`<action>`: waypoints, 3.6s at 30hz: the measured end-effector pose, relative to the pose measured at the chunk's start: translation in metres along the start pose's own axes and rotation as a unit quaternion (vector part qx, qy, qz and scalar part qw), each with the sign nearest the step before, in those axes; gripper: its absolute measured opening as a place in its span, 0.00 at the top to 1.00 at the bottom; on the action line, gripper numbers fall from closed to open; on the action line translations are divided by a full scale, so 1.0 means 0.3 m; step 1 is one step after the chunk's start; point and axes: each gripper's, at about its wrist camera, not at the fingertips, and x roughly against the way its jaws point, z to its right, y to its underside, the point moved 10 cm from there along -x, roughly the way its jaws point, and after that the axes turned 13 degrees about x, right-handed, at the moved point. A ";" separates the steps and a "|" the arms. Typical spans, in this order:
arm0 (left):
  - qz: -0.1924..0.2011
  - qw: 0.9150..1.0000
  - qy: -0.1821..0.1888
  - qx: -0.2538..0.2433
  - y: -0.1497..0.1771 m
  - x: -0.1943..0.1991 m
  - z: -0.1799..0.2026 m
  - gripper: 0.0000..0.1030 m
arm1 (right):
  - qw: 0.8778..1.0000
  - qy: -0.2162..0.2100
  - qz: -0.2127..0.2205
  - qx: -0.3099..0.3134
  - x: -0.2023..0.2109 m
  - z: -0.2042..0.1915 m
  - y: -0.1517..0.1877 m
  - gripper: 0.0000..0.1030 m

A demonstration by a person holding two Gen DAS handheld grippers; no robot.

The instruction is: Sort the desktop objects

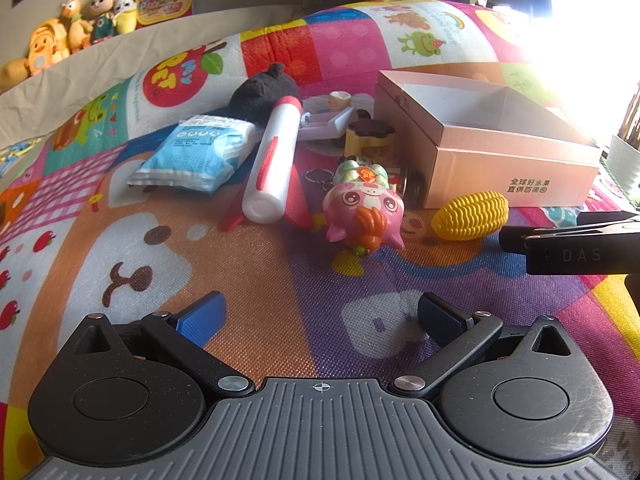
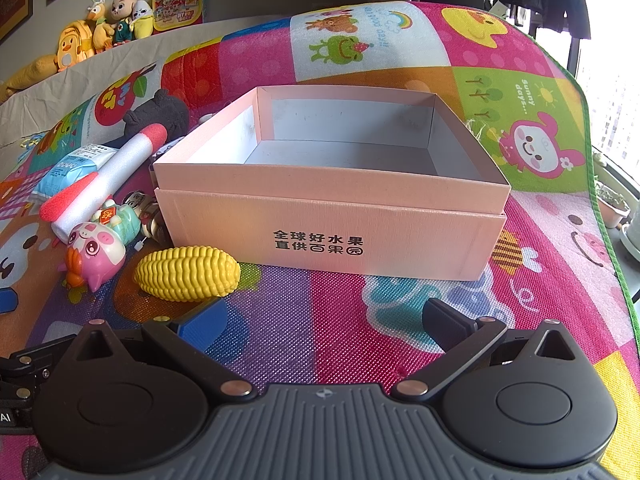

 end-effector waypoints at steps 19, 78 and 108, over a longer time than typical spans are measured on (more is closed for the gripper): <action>-0.001 1.000 -0.002 0.001 -0.005 -0.008 0.004 0.00 | 1.000 -0.001 0.000 -0.001 0.003 -0.002 -0.001 0.00; -0.019 1.000 0.003 0.002 -0.009 -0.018 0.001 0.00 | 1.000 0.001 -0.002 0.001 0.004 -0.007 -0.004 0.00; 0.057 0.998 0.003 0.041 -0.146 0.076 -0.151 0.00 | 0.996 -0.083 0.022 0.018 0.130 -0.133 -0.052 0.00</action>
